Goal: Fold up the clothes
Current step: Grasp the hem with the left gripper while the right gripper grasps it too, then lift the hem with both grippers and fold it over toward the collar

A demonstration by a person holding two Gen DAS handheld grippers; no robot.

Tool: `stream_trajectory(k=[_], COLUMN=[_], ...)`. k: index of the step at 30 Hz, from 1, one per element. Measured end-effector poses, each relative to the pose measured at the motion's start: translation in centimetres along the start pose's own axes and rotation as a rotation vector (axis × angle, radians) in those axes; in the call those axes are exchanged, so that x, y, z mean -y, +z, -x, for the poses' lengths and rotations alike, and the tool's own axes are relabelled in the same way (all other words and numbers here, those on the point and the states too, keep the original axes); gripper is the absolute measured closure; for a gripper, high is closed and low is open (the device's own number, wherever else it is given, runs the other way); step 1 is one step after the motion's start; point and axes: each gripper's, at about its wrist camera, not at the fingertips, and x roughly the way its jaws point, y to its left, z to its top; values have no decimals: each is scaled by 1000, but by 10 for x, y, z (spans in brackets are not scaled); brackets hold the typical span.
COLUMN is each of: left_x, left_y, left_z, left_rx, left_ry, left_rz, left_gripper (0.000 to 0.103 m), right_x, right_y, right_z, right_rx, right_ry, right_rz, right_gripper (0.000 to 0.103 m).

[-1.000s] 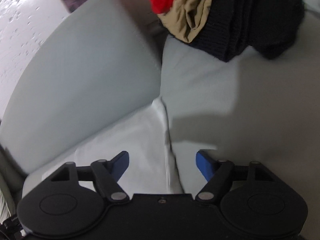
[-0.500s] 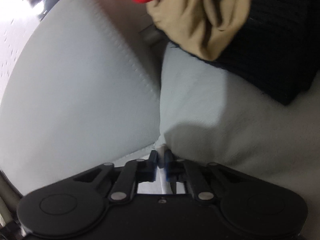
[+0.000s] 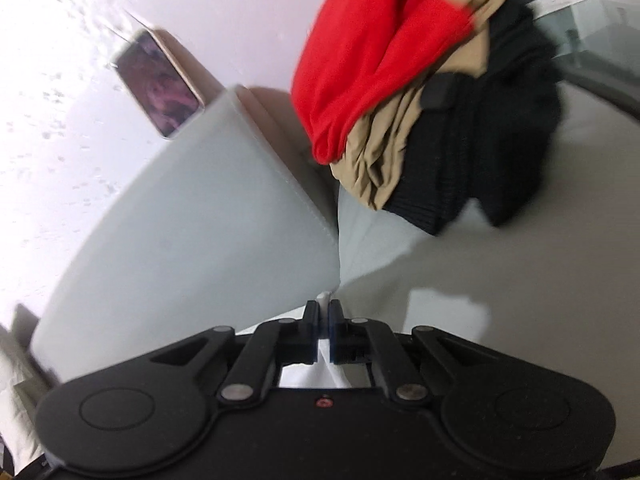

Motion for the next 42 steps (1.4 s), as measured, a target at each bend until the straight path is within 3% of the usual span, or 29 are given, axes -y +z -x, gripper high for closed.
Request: stream_trajectory(k=[8, 12, 16, 23, 27, 29, 35, 38, 42], left_x=[-8, 5, 6, 3, 12, 10, -6, 3, 57], left_y=[-74, -126, -169, -189, -203, -210, -196, -180, -177], left_z=[143, 179, 189, 210, 191, 196, 253, 249, 205], left_rx=[58, -44, -165, -158, -316, -354, -200, -164, -204], left_ry=[-4, 49, 100, 182, 240, 254, 99, 3, -39], left_rz=[-76, -140, -93, -121, -248, -266, -148, -90, -192], left_gripper=[99, 99, 99, 99, 95, 87, 79, 77, 76], right_x=[18, 27, 49, 43, 55, 62, 51, 35, 2], right_y=[-24, -60, -101, -120, -129, -132, -122, -124, -145], right_z=[120, 162, 172, 190, 182, 181, 212, 201, 156], right_rx=[-72, -145, -204, -149, -227, -279, -232, -284, -401], right_ry=[34, 0, -50, -71, -127, -130, -91, -39, 1], right_rz=[9, 23, -9, 41, 42, 25, 88, 108, 184], right_gripper=[99, 99, 99, 99, 98, 88, 73, 72, 72])
